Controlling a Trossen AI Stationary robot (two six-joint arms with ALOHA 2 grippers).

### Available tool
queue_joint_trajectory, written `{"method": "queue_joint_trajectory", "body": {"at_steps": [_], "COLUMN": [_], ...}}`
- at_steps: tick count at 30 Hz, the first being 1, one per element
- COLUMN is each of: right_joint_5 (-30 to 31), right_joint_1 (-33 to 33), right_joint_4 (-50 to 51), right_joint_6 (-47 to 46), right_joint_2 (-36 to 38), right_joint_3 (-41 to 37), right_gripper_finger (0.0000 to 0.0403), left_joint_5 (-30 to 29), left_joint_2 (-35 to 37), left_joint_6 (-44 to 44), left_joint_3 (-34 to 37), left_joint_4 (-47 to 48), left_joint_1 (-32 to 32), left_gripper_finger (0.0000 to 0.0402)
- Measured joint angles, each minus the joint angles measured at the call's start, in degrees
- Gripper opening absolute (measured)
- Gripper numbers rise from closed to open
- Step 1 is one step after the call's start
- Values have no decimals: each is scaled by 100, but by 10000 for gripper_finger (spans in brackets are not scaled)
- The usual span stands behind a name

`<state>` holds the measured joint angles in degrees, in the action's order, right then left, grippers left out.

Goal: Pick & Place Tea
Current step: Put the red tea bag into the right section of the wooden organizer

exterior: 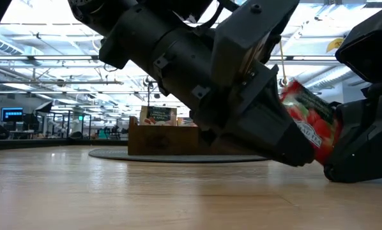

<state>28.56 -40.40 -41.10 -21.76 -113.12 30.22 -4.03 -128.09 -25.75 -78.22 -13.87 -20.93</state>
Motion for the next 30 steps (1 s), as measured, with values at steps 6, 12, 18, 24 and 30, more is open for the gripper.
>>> {"method": "queue_joint_trajectory", "body": {"at_steps": [6,12,18,24,30], "right_joint_5": [24,10,-68,-93,-508], "right_joint_1": [-25,-64,-175,-243,-300], "right_joint_4": [-20,-214,-457,-455,-491], "right_joint_6": [0,105,317,304,422], "right_joint_2": [-2,-11,-15,-4,337], "right_joint_3": [0,-17,-20,-11,-9], "right_gripper_finger": [0,0,0,0,0], "left_joint_5": [-46,-96,-95,-38,-2], "left_joint_2": [0,0,0,4,11], "left_joint_6": [234,554,145,-228,-399], "left_joint_3": [0,0,0,-2,-5], "left_joint_4": [-105,-94,156,252,254], "left_joint_1": [0,-26,15,39,40], "left_gripper_finger": [58,8,5,42,95]}}
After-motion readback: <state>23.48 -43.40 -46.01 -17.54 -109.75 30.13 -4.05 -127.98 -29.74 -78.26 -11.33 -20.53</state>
